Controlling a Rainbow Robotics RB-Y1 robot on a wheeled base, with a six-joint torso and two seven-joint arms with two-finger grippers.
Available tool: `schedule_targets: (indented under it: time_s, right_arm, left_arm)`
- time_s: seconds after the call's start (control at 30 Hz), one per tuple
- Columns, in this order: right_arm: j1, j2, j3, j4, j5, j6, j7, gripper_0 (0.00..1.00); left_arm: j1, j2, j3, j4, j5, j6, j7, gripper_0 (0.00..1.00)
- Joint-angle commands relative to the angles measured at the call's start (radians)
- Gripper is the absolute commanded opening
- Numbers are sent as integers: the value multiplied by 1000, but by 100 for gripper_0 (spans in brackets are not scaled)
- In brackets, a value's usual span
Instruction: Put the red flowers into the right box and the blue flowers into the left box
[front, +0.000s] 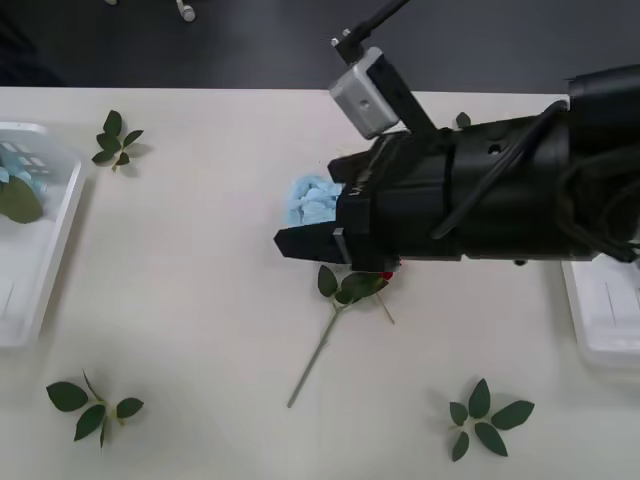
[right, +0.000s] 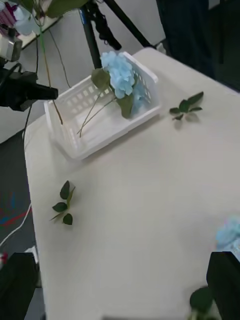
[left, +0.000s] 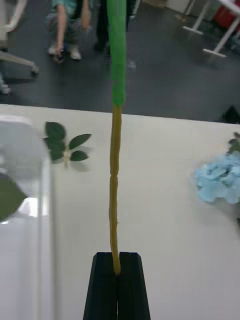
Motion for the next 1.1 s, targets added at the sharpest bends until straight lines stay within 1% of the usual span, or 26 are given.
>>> schedule_targets:
  time_s: [0.03, 0.1, 0.23, 0.37, 0.53, 0.67, 0.77, 0.93, 1.03, 1.07, 1.1]
  right_arm:
    - [-26, 30, -65, -46, -72, 153, -111, 100]
    - [-29, 35, -86, -52, -89, 248, -163, 100]
    - [-34, 64, -88, -52, -75, 389, -246, 100]
    - [-34, 96, -66, -47, -41, 490, -325, 100]
    - [-34, 130, -3, -15, 3, 522, -422, 100]
    - [-34, 170, 70, 11, 85, 536, -536, 100]
    - [-34, 195, 125, 43, 148, 539, -615, 100]
    - [-29, 227, 196, 101, 244, 536, -730, 100]
    - [-20, 247, 244, 146, 319, 516, -812, 100]
    - [-15, 254, 260, 163, 342, 504, -845, 100]
    - [-15, 257, 268, 172, 353, 495, -862, 100]
  left_arm:
    - [19, 21, 12, -16, -93, -87, 122, 0]
    - [17, 21, 12, -16, -153, -123, 163, 0]
    - [3, 25, 16, -16, -269, -159, 244, 0]
    - [-24, 27, 39, -16, -407, -161, 318, 0]
    - [-57, 36, 41, -16, -558, -161, 387, 0]
    - [-78, 38, 39, -16, -686, -159, 456, 0]
    - [-90, 38, 32, -14, -752, -159, 502, 0]
    - [-96, 38, 21, -14, -805, -159, 550, 3]
    - [-96, 38, 16, -16, -812, -159, 553, 14]
    - [-96, 38, 16, -16, -811, -159, 553, 25]
    - [-96, 38, 16, -16, -808, -159, 553, 32]
